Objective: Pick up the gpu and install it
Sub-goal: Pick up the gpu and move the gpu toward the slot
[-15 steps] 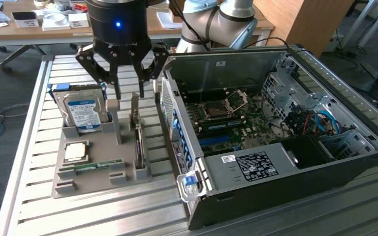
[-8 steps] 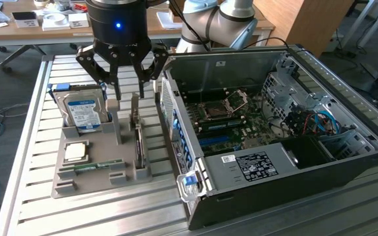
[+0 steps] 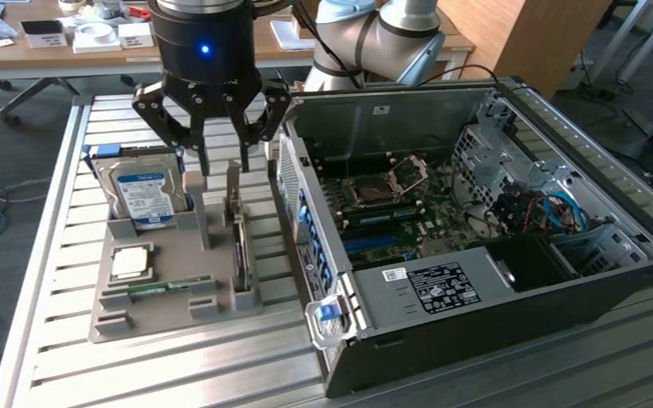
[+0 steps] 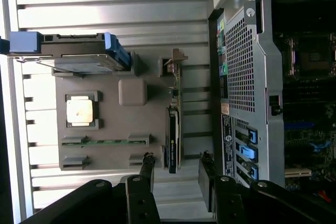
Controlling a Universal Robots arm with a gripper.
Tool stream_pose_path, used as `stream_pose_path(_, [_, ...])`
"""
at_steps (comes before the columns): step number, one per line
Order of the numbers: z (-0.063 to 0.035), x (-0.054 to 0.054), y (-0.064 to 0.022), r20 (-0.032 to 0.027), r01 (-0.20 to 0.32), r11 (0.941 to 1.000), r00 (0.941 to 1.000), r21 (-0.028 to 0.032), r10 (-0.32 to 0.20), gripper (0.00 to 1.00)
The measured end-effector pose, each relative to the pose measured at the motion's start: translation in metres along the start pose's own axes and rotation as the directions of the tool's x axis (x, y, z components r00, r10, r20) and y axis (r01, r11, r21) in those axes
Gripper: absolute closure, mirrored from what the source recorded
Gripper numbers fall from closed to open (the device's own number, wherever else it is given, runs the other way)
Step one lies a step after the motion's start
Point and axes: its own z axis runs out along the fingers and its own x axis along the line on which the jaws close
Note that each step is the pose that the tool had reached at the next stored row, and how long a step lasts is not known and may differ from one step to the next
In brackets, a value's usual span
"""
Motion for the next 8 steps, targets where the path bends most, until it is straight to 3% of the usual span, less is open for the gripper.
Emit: stream_pose_path(8, [0.0037, 0.0001, -0.0002, -0.0001, 0.000, 1.0000, 1.0000, 0.0002, 0.000, 0.53])
